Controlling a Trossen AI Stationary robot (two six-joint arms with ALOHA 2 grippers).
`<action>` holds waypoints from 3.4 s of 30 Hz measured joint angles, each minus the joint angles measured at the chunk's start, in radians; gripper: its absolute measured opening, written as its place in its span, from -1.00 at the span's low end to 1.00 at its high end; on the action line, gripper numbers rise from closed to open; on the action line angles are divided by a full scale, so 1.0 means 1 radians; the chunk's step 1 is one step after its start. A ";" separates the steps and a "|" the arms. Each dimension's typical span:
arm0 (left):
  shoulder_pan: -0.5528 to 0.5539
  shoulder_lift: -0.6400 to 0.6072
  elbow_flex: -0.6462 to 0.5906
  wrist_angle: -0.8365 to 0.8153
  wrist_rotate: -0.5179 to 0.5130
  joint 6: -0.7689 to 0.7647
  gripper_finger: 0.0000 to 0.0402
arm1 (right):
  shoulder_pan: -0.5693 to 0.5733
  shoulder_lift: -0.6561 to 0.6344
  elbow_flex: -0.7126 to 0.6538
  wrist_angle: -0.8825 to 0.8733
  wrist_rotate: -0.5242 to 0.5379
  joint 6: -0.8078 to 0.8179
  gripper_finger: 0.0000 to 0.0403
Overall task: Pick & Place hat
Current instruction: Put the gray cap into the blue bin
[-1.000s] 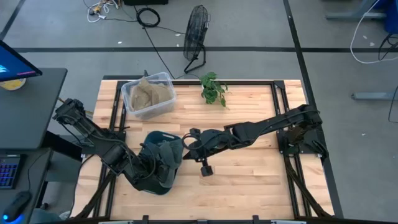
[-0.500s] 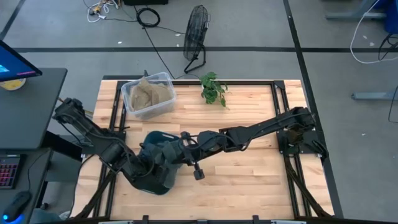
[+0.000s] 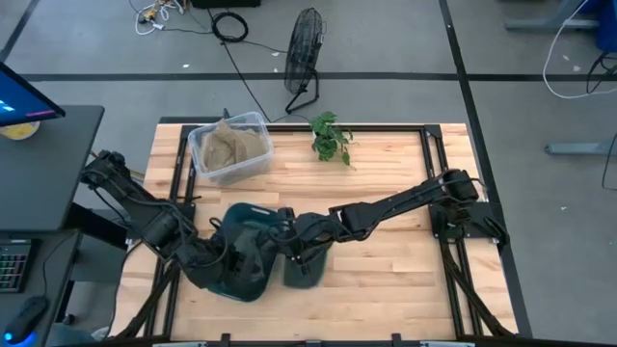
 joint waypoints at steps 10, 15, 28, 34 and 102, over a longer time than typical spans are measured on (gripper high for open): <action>0.052 0.003 -0.003 -0.065 -0.010 0.003 -0.72 | -0.038 -0.186 0.002 -0.437 0.019 0.070 -0.92; 0.056 0.003 -0.003 -0.065 -0.013 0.052 -0.74 | -0.076 -0.177 0.001 -0.605 -0.024 0.074 -0.68; 0.056 0.003 -0.003 -0.049 -0.012 0.069 -0.74 | -0.214 0.064 0.001 -0.532 -0.155 0.093 0.28; 0.056 0.003 -0.004 -0.049 -0.012 0.069 -0.74 | -0.265 0.176 0.001 -0.515 -0.347 0.096 0.38; 0.434 0.185 -0.004 0.332 0.092 1.221 -0.13 | -0.110 -0.344 0.000 -0.500 -0.181 0.133 -0.98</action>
